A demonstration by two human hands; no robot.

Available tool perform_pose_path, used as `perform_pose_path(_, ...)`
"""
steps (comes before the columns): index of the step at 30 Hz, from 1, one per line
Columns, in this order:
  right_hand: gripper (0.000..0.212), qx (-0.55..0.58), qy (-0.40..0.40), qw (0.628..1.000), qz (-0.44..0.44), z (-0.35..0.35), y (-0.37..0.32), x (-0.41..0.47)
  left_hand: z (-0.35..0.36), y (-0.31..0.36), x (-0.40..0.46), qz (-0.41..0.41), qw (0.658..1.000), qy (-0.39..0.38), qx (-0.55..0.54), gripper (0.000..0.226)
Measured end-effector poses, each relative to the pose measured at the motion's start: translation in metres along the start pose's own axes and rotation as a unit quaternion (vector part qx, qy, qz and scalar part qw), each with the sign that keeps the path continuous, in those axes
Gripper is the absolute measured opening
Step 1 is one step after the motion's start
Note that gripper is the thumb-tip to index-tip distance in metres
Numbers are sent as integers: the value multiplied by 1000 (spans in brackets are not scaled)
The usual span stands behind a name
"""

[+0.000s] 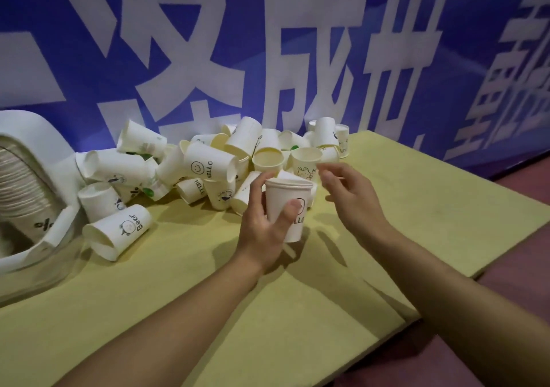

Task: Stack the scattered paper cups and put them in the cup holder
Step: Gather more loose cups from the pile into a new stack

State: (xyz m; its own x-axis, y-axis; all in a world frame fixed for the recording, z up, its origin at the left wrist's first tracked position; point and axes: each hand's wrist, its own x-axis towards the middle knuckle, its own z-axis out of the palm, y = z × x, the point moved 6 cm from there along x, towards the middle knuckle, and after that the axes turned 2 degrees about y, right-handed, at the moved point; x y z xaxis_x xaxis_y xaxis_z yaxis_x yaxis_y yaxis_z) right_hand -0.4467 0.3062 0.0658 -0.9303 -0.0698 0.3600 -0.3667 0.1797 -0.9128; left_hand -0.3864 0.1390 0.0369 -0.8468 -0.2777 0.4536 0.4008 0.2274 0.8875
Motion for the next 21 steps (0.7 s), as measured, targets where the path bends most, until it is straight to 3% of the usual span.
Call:
perform_pose_path(4,33,-112,65,991,33,-16,19,96,21,-16,17,-8,1000,6,-10,57)
perform_pose_path(10,62,-208,73,974,58,-15,56,206,33,-34,31,-26,999,-27,-9,54)
perform_pose_path(15,78,-232,90,966,70,-1,83,241,26,-45,38,-60,995,7,-76,63)
perform_pose_path(21,80,-288,103,949,72,10,98,248,25,-49,41,-68,993,14,-94,68)
